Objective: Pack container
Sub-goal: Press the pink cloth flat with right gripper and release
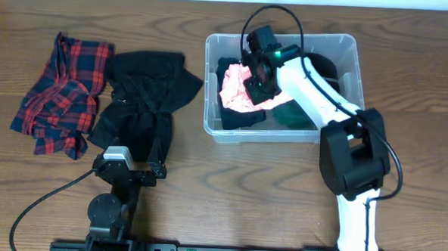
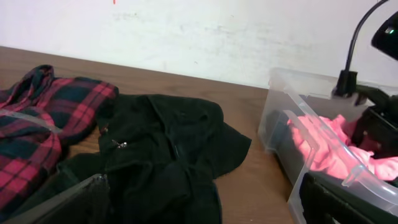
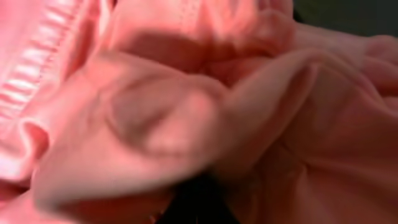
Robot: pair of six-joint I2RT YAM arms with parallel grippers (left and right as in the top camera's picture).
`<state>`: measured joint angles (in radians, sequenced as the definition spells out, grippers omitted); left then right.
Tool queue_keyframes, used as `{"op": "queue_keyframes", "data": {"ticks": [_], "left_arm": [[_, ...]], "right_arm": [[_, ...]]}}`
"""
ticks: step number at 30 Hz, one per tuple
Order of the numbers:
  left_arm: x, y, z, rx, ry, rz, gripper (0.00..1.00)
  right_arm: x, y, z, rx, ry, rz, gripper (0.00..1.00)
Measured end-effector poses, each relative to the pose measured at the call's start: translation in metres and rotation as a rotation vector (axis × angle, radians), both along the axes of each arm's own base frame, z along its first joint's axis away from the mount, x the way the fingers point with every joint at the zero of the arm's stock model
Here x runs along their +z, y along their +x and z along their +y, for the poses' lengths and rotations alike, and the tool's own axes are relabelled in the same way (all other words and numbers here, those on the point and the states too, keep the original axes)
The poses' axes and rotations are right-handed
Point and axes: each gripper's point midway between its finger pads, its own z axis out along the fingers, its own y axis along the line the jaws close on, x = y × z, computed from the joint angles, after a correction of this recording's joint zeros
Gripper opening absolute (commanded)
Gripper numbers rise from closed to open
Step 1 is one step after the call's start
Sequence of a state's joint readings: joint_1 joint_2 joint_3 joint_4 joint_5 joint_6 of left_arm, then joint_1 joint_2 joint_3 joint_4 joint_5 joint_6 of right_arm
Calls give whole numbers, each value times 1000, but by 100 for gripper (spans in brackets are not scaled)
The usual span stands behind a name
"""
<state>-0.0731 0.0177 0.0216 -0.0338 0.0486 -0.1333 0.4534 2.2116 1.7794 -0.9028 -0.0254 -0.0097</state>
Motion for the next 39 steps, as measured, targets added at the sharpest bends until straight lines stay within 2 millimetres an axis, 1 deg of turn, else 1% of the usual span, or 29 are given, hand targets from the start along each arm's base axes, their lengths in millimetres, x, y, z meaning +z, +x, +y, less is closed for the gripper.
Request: {"op": "queue_keyframes", "data": {"ticks": [8,10,12,15,19,22,25,29,32,34,36,37,39], "left_arm": [[0,0,0,0,0,0,98],[0,0,0,0,0,0,98],[0,0,0,0,0,0,98],[0,0,0,0,0,0,98],[0,0,0,0,0,0,98],[0,0,0,0,0,0,98],[0,0,0,0,0,0,98],[0,0,0,0,0,0,98],[0,0,0,0,0,0,98],[0,0,0,0,0,0,98],[0,0,0,0,0,0,98],[0,0,0,0,0,0,98],[0,0,0,0,0,0,98]], "right_arm": [[5,2,2,-3,18,-7,1],[9,3,3,-3,26,-14,6],[19,5,5,-6,44,-34,13],[41,8,8,-10,74,-80,17],[75,11,4,-18,92,-152,19],[86,13,-5,-36,75,-176,18],[84,16,-21,-67,41,-170,17],[82,24,-45,-117,9,-178,16],[77,30,-59,-149,-9,-174,15],[66,33,-67,-166,-21,-155,14],[50,34,-72,-175,-36,-124,13],[40,34,-73,-178,-44,-105,9],[19,32,-73,-180,-60,-61,6]]}}
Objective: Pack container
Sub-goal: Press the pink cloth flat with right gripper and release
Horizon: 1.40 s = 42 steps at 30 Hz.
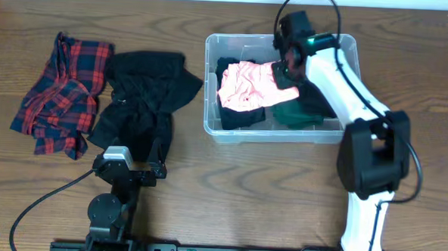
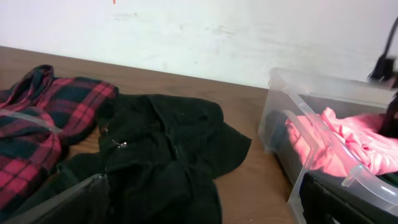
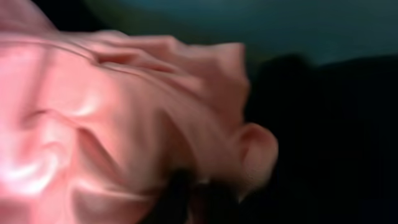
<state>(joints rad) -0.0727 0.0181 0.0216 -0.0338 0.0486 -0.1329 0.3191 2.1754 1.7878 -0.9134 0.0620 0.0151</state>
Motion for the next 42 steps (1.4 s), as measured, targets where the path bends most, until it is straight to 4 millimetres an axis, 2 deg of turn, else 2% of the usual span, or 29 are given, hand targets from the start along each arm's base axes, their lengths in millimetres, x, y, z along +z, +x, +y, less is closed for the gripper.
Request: {"op": "queue_keyframes", "data": {"ticks": [4,8,11,12,13,15,16,21,24,28,35,38,42], "left_arm": [[0,0,0,0,0,0,98],[0,0,0,0,0,0,98],[0,0,0,0,0,0,98],[0,0,0,0,0,0,98],[0,0,0,0,0,0,98],[0,0,0,-1,0,0,98],[0,0,0,0,0,0,98],[0,0,0,0,0,0,98],[0,0,0,-1,0,0,98],[0,0,0,0,0,0,98],[0,0,0,0,0,0,98],[0,0,0,0,0,0,98],[0,0,0,-1,0,0,98]], "right_arm": [[-19,-2,-1,-3,-10,36,5],[-16,-2,-1,-3,-9,35,6],[-11,-4,-1,-4,-9,35,11],[-8,-5,-2,-5,-7,33,15],[-2,-6,-2,-5,-6,29,25],[13,-8,-2,-7,5,10,36],[23,-9,-2,-4,12,-2,39],[70,-21,-6,-3,27,-57,41],[80,-30,-12,-9,15,-46,40],[75,-38,-26,-51,-3,3,35],[70,-34,-68,-172,-13,20,29],[61,-31,-72,-187,-9,12,29],[37,-30,-68,-181,15,9,29]]}}
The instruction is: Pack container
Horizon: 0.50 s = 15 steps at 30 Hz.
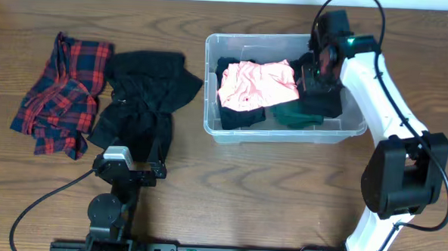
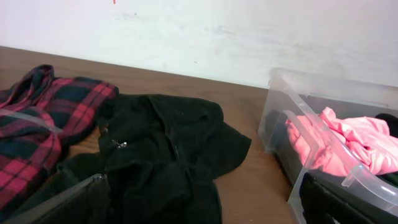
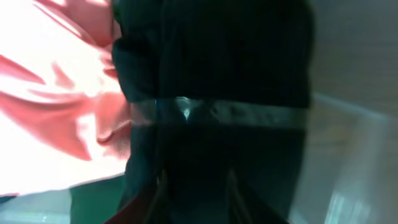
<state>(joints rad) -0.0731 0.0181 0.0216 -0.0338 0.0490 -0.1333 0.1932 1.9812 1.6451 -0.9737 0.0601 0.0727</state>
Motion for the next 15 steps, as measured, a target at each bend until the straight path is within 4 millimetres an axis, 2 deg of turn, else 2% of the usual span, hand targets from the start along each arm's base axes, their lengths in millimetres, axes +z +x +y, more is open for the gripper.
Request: {"op": "queue_keyframes", "data": {"ticks": [6,15], "left_arm": [[0,0,0,0,0,0,98],[0,0,0,0,0,0,98]], "right_arm": [[-41,-2,7,3,46,-28,29],[-41,-4,8,0,60,-64,30]]}}
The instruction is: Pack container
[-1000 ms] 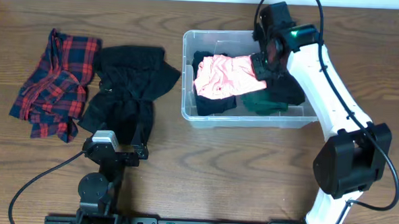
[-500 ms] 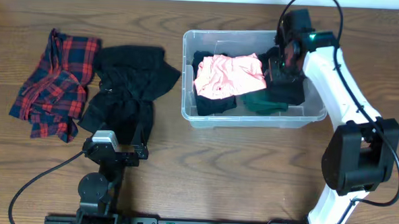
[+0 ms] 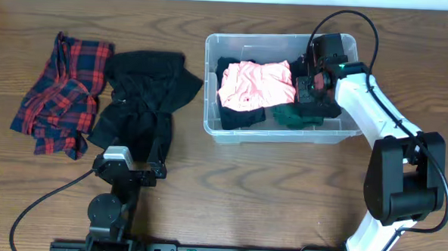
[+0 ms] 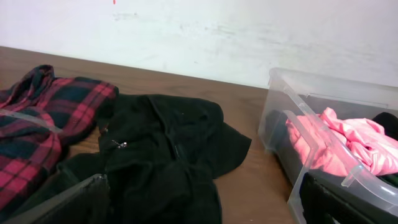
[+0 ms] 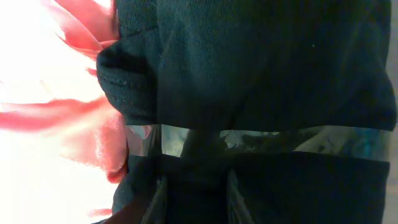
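A clear plastic container (image 3: 213,125) holds a pink garment (image 3: 252,83), a dark green one (image 3: 289,115) and a black one (image 3: 321,105). My right gripper (image 3: 310,89) is down inside the container's right half, just right of the pink garment. In the right wrist view the gripper (image 5: 196,205) has its fingers close together against black cloth (image 5: 261,62), with the pink garment (image 5: 56,124) at the left. A black garment (image 3: 145,99) and a red plaid shirt (image 3: 62,92) lie on the table to the left. My left gripper (image 4: 199,211) stands open near the front edge, facing the black garment (image 4: 161,149).
The wooden table (image 3: 281,196) extends in front of the container. The container's near wall (image 4: 292,134) rises at the right of the left wrist view. A white wall (image 4: 199,31) runs behind the table.
My right gripper has moved slightly left and toward the front inside the container, and sits closer against the black cloth. The garments and the left arm have not moved.
My right gripper was first buried in the pink garment at the container's left half. Then it was further right at the pink garment's right edge, which had spread rightward. After that it was over the black cloth at the right, where it stays.
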Robot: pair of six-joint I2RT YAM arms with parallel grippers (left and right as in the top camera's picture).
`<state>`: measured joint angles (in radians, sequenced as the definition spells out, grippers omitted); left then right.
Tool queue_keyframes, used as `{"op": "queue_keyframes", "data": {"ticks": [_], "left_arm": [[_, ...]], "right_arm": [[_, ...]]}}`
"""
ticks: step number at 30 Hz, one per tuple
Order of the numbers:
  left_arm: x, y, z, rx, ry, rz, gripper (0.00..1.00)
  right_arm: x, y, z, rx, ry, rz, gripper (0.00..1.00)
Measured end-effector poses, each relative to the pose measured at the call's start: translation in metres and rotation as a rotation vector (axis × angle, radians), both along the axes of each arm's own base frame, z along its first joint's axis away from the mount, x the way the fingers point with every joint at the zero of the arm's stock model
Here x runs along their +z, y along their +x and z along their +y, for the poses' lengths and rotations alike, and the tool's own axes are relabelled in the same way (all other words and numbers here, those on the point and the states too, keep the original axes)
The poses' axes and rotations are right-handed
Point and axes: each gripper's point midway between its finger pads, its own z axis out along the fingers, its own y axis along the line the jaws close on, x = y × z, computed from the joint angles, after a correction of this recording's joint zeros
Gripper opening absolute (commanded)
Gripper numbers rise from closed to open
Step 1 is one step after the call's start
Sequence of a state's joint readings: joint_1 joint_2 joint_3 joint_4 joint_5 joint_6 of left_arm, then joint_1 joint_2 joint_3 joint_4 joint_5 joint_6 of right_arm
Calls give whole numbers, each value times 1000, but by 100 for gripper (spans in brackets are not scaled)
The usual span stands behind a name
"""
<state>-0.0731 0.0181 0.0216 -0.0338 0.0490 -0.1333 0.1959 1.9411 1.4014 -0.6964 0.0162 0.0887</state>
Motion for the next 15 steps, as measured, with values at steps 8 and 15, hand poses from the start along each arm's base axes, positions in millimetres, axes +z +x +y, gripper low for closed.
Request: {"op": "queue_keyframes", "data": {"ticks": [8,15], "left_arm": [[0,0,0,0,0,0,98],[0,0,0,0,0,0,98]], "right_arm": [[30,-16,-3,-5,-15,89,87],[131,5,0,-7,30,-142,99]]}}
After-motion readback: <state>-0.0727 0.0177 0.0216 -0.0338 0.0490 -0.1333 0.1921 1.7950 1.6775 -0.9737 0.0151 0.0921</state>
